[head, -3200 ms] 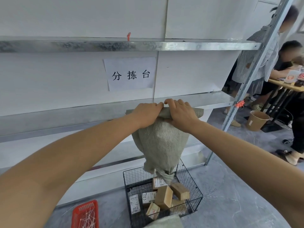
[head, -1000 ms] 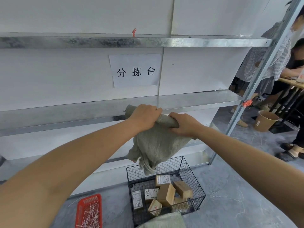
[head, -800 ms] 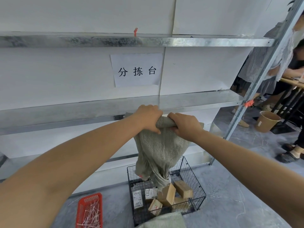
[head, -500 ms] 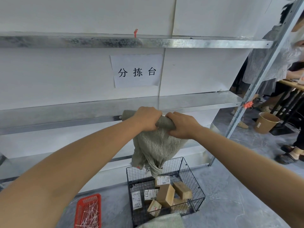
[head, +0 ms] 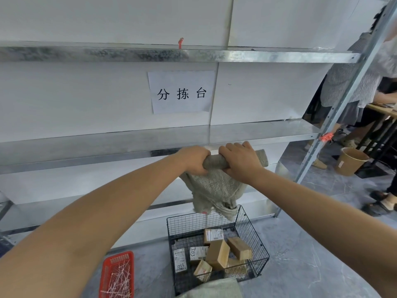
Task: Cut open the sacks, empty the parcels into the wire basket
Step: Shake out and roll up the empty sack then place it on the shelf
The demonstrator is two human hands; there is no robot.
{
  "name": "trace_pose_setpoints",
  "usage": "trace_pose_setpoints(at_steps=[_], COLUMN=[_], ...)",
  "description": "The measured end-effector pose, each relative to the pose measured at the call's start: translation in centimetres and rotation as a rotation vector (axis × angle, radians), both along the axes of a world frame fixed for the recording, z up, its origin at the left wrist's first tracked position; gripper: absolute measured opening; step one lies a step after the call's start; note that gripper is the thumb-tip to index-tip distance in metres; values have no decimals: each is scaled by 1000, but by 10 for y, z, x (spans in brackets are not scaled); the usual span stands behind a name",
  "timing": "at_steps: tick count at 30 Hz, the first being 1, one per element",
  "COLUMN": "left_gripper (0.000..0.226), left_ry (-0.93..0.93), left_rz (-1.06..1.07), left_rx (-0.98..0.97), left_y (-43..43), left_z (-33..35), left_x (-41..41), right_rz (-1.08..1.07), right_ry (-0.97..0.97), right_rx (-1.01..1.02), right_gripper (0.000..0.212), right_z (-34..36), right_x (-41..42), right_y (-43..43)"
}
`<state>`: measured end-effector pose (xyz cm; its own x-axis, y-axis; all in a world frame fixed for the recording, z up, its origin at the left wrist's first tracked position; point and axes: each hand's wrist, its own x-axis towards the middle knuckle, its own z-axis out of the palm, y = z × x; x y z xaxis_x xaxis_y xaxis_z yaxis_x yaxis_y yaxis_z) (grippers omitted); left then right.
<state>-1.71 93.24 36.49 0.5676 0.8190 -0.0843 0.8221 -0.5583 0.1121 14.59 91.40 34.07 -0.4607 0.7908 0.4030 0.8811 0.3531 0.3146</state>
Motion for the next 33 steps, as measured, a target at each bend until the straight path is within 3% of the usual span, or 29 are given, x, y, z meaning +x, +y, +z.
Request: trace_pose_setpoints(at_steps=[5,7,8,10,12,15,17,22,24,26,29,33], left_gripper=[17,18,20,26,43,55,45,35,28,25,33,57], left_ry=[97,114,111,95,59,-8,-9,53,86,104,115,127], left_rz=[17,21,31,44,35,37,50,12,3,-1,-25,-53], left_rx=[383,477,490,430,201,-225,-288,-29,131,302,453,340], left_y=[0,0,-1,-2,1,6,7,8,7,6,6,7], left_z=[-12,-16,-18,-19,-17,-9,-6,-11,-15,-19,-23,-26], left_x=[-3,-1,0,3,1,-3,-2,1,1,3,8,6], right_rz=[-172,-155,-132,-107,-85,-45,-22,-81,-104,-134,-160,-158], right_ry=[158,211,218,193,141,35,20,98,212,312,243,95], right_rx=[-556,-674,-710,-688,-559,-318,-250,-414,-568,-644,-600,-335], right_gripper=[57,44,28,19,12,31,36,44,58,59,45,35], right_z=[17,25,27,29,25,10,3,-6,-4,1,7,3], right_x=[-3,-2,-1,-3,-5,-6,-6,-3,0,3,4,5], right_y=[3,7,9,8,7,1,-2,2,3,4,6,5])
